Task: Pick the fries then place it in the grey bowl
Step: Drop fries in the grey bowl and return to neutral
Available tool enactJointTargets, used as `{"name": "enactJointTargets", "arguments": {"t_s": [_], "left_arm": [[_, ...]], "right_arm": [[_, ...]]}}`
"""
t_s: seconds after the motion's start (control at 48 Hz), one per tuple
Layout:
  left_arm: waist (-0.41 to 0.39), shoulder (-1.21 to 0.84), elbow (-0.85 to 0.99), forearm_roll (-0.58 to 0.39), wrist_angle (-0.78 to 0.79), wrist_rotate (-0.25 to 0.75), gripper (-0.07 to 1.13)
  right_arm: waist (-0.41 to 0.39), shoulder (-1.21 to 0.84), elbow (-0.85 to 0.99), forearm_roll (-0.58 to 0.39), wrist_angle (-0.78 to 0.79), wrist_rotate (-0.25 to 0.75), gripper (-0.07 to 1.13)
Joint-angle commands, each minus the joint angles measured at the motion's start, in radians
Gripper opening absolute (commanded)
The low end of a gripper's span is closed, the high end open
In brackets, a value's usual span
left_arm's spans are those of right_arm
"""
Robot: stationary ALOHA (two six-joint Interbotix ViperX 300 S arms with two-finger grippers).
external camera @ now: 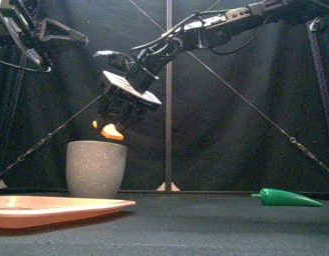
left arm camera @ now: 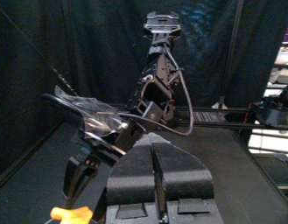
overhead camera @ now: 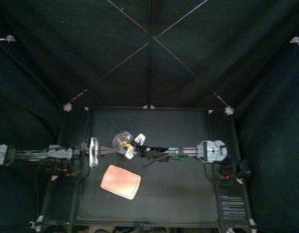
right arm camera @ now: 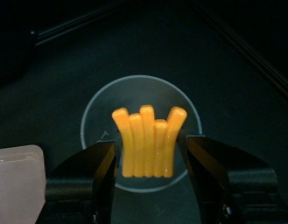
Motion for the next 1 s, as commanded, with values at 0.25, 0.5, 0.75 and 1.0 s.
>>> {"name": "enactJointTargets", "arguments": {"t_s": [0.25, 0.5, 0.75, 1.0], "left_arm": [[0.002, 0.003, -0.015, 0.002, -0.017, 0.0, 0.0], [-0.002, 0.003, -0.014, 0.002, -0.015, 0.0, 0.0], [-0.002, 0.003, -0.002, 0.002, -0.017, 0.0, 0.0], [0.002, 0.003, 0.002, 0.006, -0.015, 0.002, 0.0]], "right_arm": [[-0.018, -0.014, -0.031, -0.009, -0.002, 0.006, 0.94], [-0.017, -0.058, 0.011, -0.048, 0.005, 0.015, 0.94], [0.044, -0.225, 0.224, -0.11, -0.061, 0.038, 0.94], [0.124, -0.451, 0.479, -0.173, -0.201, 0.158, 0.94]]}}
